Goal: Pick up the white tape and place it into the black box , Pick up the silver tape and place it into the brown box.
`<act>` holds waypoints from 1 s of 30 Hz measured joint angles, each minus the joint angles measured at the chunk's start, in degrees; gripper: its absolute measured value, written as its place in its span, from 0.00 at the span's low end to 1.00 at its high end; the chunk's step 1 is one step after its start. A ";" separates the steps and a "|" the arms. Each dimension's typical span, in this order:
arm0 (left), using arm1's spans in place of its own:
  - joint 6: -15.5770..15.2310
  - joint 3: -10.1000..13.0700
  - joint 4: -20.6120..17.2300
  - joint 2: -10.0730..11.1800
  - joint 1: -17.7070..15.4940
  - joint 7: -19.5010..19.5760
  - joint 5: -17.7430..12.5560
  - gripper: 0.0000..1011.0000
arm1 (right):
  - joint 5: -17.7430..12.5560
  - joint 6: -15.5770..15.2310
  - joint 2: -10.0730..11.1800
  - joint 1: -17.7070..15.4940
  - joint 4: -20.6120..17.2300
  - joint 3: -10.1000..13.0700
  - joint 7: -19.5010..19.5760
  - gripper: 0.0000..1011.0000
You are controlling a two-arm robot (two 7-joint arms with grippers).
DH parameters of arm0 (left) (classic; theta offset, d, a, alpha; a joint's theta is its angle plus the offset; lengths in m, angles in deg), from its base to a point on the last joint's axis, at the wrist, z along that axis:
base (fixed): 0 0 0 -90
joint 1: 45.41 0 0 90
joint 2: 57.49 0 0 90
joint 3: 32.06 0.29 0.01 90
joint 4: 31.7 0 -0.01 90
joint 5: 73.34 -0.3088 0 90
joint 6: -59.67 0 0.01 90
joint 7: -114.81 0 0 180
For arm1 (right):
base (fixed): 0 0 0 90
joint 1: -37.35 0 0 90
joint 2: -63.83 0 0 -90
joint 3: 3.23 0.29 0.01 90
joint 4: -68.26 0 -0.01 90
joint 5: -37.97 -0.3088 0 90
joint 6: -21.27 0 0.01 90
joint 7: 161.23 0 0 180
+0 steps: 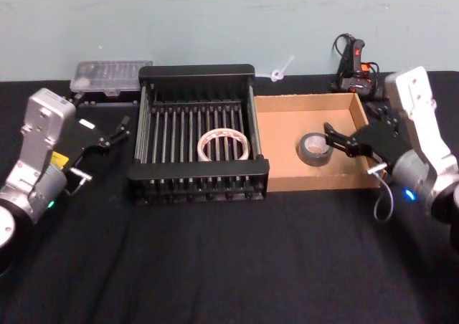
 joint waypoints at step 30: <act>0.00 0.00 0.00 0.00 0.00 0.00 0.00 0.99 | 3.50 5.79 -3.39 -5.24 -0.10 3.36 3.92 0.99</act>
